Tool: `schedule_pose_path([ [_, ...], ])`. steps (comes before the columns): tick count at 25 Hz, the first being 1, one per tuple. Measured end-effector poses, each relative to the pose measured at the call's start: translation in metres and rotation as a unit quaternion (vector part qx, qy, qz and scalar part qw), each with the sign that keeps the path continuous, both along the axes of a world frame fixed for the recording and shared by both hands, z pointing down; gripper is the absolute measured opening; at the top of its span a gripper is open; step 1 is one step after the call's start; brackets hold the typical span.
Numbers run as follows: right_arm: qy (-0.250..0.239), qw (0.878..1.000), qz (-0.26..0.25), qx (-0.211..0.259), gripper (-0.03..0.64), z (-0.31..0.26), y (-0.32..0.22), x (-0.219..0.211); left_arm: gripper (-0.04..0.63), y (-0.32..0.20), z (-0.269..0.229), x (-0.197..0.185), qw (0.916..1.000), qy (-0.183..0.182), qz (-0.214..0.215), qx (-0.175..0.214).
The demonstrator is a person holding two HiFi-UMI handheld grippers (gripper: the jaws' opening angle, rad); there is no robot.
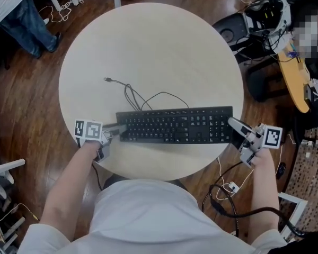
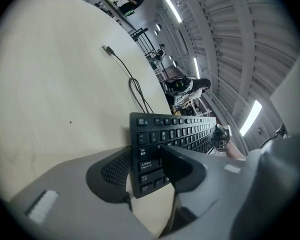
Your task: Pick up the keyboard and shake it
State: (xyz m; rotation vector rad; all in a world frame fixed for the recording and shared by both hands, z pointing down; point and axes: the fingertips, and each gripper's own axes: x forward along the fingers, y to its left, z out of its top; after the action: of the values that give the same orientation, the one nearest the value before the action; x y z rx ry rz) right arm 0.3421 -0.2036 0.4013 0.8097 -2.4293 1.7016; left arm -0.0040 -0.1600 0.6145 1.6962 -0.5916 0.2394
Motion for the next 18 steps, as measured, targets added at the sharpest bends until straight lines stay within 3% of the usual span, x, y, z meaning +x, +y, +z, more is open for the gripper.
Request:
schedule_pose_path([
  [8, 0.067, 0.997, -0.017, 0.043, 0.067, -0.046, -0.011, -0.037, 0.193, 0.000, 0.012, 0.007, 0.9994, 0.006, 0.034, 0.001],
  [18, 0.161, 0.980, -0.054, 0.104, 0.067, -0.093, -0.010, -0.096, 0.205, 0.010, 0.030, 0.019, 0.9965, 0.002, 0.084, 0.001],
])
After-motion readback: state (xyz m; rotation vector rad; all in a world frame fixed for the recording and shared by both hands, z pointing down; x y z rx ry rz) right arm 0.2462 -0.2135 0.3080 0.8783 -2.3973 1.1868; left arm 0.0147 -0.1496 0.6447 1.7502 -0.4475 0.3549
